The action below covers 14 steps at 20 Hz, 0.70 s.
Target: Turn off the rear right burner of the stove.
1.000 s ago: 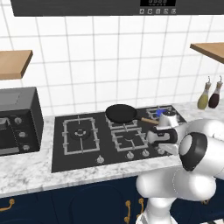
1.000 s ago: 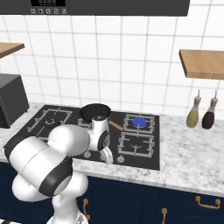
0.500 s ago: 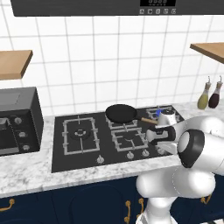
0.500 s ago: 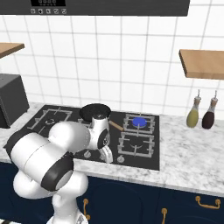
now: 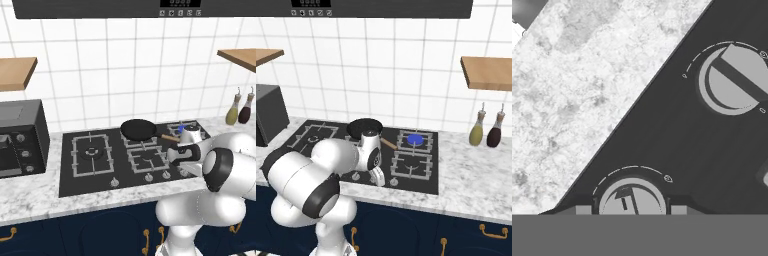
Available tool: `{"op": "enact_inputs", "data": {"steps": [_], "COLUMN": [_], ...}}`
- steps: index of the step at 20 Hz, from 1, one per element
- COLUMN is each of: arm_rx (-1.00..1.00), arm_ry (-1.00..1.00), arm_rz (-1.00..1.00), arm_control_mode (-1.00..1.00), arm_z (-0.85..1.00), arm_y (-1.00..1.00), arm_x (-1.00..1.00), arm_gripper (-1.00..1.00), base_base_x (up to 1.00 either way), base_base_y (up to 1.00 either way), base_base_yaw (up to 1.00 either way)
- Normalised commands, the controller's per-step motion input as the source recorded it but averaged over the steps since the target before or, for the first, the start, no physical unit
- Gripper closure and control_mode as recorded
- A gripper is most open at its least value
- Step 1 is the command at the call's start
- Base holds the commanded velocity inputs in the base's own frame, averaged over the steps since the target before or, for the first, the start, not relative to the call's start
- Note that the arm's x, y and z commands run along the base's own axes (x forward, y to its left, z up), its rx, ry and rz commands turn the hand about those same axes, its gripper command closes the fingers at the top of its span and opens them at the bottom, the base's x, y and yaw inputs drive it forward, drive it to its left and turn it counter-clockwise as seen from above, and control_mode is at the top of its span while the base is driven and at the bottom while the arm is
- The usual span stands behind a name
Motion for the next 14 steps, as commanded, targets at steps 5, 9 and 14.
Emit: {"op": "enact_inputs", "data": {"steps": [5, 9, 14], "arm_rx": [0.0, 0.0, 0.0], "arm_ry": [0.0, 0.0, 0.0], "arm_rz": [-0.06, -0.13, -0.16], "arm_control_mode": [-1.0, -1.0, -1.0], "arm_z": [-0.01, -0.14, -0.24], "arm_y": [0.03, 0.1, 0.08], "arm_x": [0.0, 0.0, 0.0], "arm_gripper": [1.0, 1.0, 1.0], "base_base_x": [0.0, 0.0, 0.0], "base_base_y": [0.0, 0.0, 0.0], "base_base_yaw": [0.0, 0.0, 0.0]}}
